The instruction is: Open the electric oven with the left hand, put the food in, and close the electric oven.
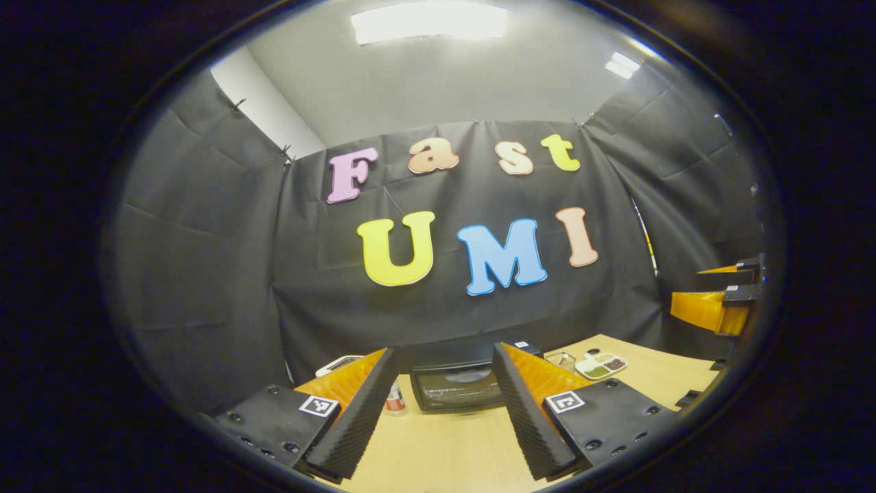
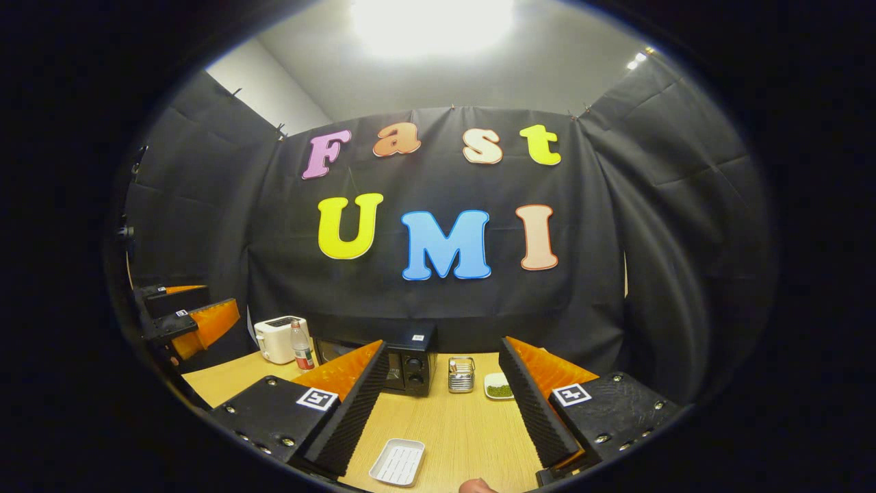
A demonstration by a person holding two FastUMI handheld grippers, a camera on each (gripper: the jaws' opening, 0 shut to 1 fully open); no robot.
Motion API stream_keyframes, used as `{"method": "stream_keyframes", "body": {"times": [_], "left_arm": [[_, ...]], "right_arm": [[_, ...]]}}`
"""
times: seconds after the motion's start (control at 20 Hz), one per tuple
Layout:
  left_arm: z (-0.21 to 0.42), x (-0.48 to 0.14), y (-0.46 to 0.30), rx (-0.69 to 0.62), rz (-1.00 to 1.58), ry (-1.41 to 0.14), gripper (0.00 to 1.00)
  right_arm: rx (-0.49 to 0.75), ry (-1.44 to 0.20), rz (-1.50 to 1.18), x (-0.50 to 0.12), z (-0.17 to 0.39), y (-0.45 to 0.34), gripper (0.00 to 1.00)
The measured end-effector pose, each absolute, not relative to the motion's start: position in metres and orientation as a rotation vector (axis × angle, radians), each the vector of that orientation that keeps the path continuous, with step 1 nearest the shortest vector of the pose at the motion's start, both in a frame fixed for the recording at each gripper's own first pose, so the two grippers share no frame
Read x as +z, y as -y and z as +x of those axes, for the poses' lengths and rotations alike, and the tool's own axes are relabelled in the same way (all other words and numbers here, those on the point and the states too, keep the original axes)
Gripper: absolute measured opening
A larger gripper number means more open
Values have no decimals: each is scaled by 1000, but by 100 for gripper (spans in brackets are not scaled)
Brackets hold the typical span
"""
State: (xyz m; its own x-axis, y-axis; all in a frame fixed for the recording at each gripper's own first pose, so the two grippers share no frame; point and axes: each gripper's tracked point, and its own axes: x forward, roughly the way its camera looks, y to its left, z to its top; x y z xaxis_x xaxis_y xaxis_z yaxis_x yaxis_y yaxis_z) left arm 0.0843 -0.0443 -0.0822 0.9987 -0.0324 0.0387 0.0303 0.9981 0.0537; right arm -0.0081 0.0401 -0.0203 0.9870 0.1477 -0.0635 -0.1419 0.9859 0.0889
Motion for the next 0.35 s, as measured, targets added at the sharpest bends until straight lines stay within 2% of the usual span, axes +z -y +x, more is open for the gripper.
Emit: {"method": "stream_keyframes", "body": {"times": [0.35], "left_arm": [[65,-89,48,-52,-4,26,98]], "right_arm": [[156,-67,131,-8,-21,-60,98]]}}
